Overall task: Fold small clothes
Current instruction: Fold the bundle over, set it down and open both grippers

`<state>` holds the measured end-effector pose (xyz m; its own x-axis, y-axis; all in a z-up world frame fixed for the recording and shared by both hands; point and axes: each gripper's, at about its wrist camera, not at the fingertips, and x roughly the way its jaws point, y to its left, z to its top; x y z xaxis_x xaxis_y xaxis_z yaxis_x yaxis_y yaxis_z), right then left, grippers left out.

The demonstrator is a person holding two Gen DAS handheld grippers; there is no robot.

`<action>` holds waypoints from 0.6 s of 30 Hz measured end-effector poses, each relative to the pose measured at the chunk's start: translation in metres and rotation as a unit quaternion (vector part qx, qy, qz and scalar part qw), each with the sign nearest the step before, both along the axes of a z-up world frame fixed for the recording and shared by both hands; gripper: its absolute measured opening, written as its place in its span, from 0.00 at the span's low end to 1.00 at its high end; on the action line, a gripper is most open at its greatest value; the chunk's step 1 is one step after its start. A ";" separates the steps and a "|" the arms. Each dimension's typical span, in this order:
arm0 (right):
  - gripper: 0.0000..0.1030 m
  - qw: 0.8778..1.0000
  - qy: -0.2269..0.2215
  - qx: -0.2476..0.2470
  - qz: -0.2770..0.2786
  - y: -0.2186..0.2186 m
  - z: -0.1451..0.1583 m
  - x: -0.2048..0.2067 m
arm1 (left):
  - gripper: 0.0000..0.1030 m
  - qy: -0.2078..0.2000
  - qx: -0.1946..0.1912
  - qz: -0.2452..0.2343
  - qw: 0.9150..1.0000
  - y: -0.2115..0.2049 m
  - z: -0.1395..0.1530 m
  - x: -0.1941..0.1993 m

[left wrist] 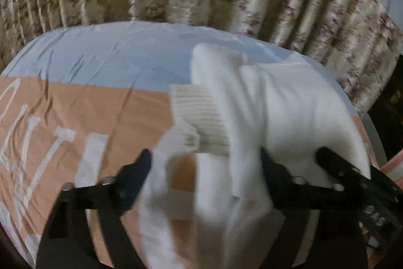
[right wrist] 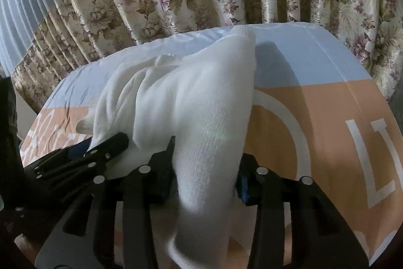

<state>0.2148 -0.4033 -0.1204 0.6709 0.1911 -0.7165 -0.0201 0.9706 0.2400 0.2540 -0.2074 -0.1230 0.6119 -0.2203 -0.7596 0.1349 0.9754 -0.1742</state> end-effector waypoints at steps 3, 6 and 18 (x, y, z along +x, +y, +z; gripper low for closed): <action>0.50 1.000 -0.006 -0.006 -0.010 0.003 -0.001 -0.004 | 0.89 -0.018 0.028 -0.012 0.999 0.005 0.002 -0.005; 0.57 1.000 -0.012 -0.020 -0.017 0.007 -0.003 -0.014 | 0.89 -0.028 0.029 -0.020 0.999 0.010 0.004 -0.015; 0.89 0.999 -0.035 0.001 -0.032 0.005 0.011 -0.076 | 0.89 -0.076 0.022 -0.021 0.997 0.055 0.030 -0.081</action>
<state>0.1392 -0.3985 -0.1092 0.7296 0.1469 -0.6679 0.0254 0.9702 0.2411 0.1727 -0.1520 -0.0933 0.7117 -0.2175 -0.6680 0.1977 0.9745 -0.1066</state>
